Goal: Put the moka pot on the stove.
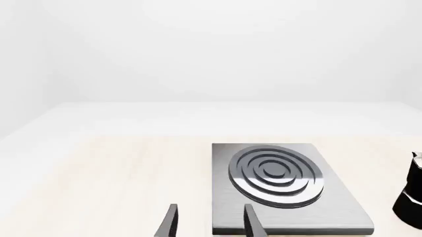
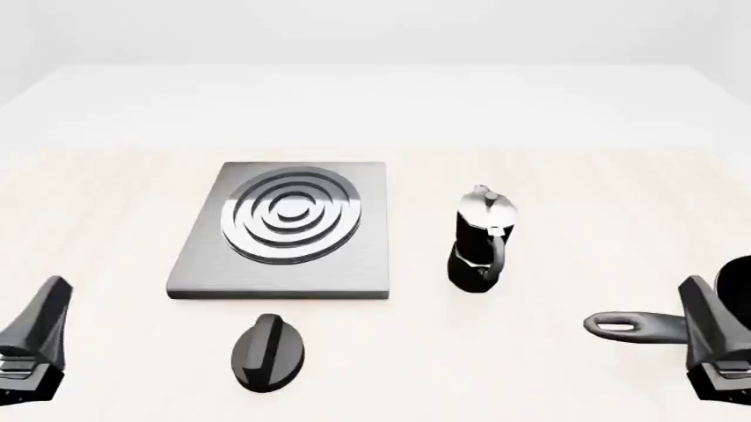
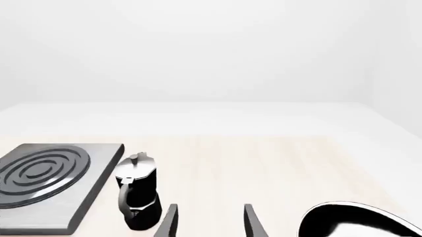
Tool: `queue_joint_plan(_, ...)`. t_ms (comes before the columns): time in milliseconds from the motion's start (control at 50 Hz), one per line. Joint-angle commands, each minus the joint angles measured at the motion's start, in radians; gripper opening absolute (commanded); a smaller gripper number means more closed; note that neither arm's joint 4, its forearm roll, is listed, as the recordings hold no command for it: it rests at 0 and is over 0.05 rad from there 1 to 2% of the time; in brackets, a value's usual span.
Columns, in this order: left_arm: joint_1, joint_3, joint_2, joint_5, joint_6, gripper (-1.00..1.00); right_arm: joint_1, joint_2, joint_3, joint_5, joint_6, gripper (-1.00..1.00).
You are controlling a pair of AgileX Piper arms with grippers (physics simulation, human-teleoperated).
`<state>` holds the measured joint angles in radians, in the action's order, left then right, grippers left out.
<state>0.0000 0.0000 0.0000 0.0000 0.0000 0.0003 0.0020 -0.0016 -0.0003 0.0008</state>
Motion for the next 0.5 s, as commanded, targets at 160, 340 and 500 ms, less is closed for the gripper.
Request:
queue_joint_plan(160, 0.0, 0.0, 0.0, 0.0, 0.0, 1.0, 0.007, 0.001, -0.039, 0.014, 0.017, 1.0)
queue_joint_plan(340, 0.0, 0.0, 0.0, 0.0, 0.0, 1.0, 0.098, 0.076, -0.115, 0.055, 0.009, 1.0)
queue_joint_plan(500, 0.0, 0.0, 0.0, 0.0, 0.0, 1.0, 0.161, 0.21, -0.183, 0.029, -0.018, 1.0)
